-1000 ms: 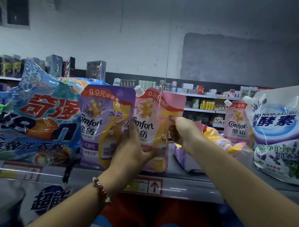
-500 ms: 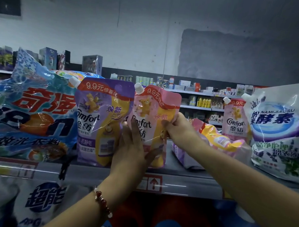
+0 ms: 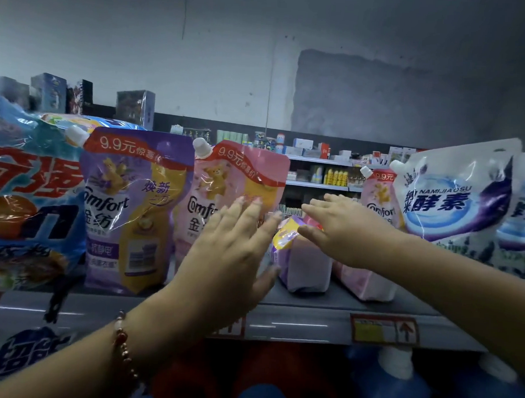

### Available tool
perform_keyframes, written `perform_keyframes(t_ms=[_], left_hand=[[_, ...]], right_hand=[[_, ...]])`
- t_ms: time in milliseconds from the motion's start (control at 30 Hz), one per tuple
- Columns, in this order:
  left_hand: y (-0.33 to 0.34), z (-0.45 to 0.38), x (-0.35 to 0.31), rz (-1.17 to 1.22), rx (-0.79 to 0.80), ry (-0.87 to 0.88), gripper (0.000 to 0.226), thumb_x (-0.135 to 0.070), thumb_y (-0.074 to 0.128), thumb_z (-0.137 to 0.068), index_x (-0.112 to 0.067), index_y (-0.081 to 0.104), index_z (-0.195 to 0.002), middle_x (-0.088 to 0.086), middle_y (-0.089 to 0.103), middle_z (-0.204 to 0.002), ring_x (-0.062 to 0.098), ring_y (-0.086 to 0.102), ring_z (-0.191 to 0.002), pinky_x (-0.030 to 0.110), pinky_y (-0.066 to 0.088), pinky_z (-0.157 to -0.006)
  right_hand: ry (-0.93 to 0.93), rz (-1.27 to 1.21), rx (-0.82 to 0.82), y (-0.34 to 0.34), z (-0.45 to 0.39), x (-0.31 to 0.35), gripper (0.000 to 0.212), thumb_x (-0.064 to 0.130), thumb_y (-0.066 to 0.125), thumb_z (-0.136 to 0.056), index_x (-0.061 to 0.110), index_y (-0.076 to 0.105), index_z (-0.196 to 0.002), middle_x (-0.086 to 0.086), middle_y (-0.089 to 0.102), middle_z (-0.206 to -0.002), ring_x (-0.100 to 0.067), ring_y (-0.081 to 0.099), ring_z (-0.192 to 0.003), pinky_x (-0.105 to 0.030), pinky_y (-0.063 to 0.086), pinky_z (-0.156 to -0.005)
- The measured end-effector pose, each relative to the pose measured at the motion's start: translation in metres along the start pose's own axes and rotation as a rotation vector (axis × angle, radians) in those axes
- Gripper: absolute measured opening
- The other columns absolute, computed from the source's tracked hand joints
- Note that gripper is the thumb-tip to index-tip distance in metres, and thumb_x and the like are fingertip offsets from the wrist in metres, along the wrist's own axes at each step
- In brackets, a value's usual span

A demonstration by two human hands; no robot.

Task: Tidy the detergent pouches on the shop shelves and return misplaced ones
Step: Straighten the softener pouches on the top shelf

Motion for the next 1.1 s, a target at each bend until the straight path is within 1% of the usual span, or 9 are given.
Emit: perform_keyframes(t_ms=[100, 233, 433, 533, 667, 767, 900, 1033, 1100], left_hand=[[-0.001, -0.012, -0.027, 0.106, 0.077, 0.067, 0.077, -0.061, 0.04, -0.09, -0.022, 0.03, -0.155, 0.009, 0.036, -0.157, 0.026, 0.039, -0.141, 0.036, 0.036, -0.112], [0.021, -0.037, -0.043, 0.149, 0.303, -0.033, 0.088, -0.06, 0.047, -0.095, -0.024, -0.001, -0.159, 0.006, 0.001, -0.167, 0.022, 0.015, -0.151, 0.035, 0.025, -0.117], [0.053, -0.059, -0.049, 0.283, 0.372, -0.205, 0.098, -0.054, 0.055, -0.092, -0.027, -0.013, -0.157, 0.004, 0.021, -0.164, 0.026, 0.047, -0.133, 0.037, 0.048, -0.096], [0.058, -0.058, -0.05, 0.358, 0.35, -0.256, 0.095, -0.053, 0.058, -0.09, -0.033, -0.007, -0.156, -0.004, 0.028, -0.162, 0.025, 0.056, -0.123, 0.036, 0.052, -0.09], [0.061, -0.056, -0.049, 0.39, 0.335, -0.268, 0.093, -0.048, 0.064, -0.088, -0.039, -0.002, -0.154, -0.005, 0.04, -0.153, 0.023, 0.059, -0.114, 0.034, 0.053, -0.086], [0.062, -0.053, -0.05, 0.414, 0.326, -0.265, 0.095, -0.047, 0.065, -0.089, -0.039, -0.002, -0.155, -0.006, 0.033, -0.157, 0.022, 0.055, -0.121, 0.034, 0.051, -0.09], [0.062, -0.048, -0.05, 0.461, 0.271, -0.254, 0.091, -0.053, 0.062, -0.09, -0.039, 0.002, -0.156, -0.009, 0.025, -0.161, 0.018, 0.042, -0.137, 0.033, 0.044, -0.101], [0.066, -0.046, -0.05, 0.461, 0.247, -0.245, 0.091, -0.054, 0.061, -0.09, -0.039, 0.0, -0.156, -0.01, 0.02, -0.163, 0.017, 0.036, -0.141, 0.033, 0.04, -0.105], [0.067, -0.046, -0.05, 0.464, 0.233, -0.244, 0.09, -0.054, 0.061, -0.09, -0.038, 0.001, -0.156, -0.009, 0.021, -0.162, 0.017, 0.036, -0.141, 0.033, 0.04, -0.106]], right_hand=[[-0.004, 0.009, 0.038, -0.002, 0.005, -0.016, 0.059, 0.054, 0.027, -0.102, 0.022, 0.035, -0.15, -0.003, 0.033, -0.157, -0.024, 0.023, -0.146, -0.035, 0.015, -0.117], [0.009, -0.147, 0.102, 0.001, 0.003, -0.033, 0.049, 0.048, 0.031, -0.103, 0.02, 0.052, -0.138, -0.002, 0.05, -0.144, -0.023, 0.042, -0.133, -0.036, 0.033, -0.107], [0.101, -0.372, 0.256, 0.013, -0.034, -0.039, 0.06, 0.054, 0.033, -0.101, 0.006, 0.069, -0.099, -0.004, 0.061, -0.08, -0.024, 0.055, -0.081, -0.029, 0.039, -0.071], [0.129, -0.389, 0.281, 0.024, -0.062, -0.031, 0.056, 0.05, 0.035, -0.101, 0.006, 0.065, -0.083, -0.01, 0.066, -0.084, -0.025, 0.054, -0.076, -0.03, 0.04, -0.071], [0.223, -0.458, 0.341, 0.029, -0.092, -0.021, 0.052, 0.049, 0.039, -0.101, 0.003, 0.063, -0.09, -0.01, 0.061, -0.079, -0.027, 0.055, -0.069, -0.032, 0.047, -0.071], [0.278, -0.518, 0.484, 0.032, -0.109, -0.019, 0.052, 0.047, 0.04, -0.101, -0.002, 0.057, -0.099, -0.017, 0.06, -0.093, -0.029, 0.058, -0.071, -0.038, 0.053, -0.077], [0.303, -0.448, 0.69, 0.038, -0.122, -0.016, 0.057, 0.045, 0.032, -0.103, -0.003, 0.055, -0.083, -0.014, 0.055, -0.08, -0.025, 0.054, -0.067, -0.034, 0.047, -0.063], [0.226, -0.327, 0.634, 0.036, -0.123, -0.007, 0.058, 0.032, 0.026, -0.107, -0.001, 0.052, -0.068, -0.014, 0.055, -0.062, -0.024, 0.048, -0.059, -0.031, 0.042, -0.056], [0.187, -0.259, 0.525, 0.041, -0.127, -0.003, 0.051, 0.029, 0.031, -0.107, -0.004, 0.056, -0.078, -0.012, 0.057, -0.072, -0.026, 0.051, -0.066, -0.031, 0.044, -0.062]])
Point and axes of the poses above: each hand's wrist, its own z-axis away from the middle knuckle, its own y-axis out of the palm, x = y × z, the point moved 2 cm from there along -z, towards the middle knuckle
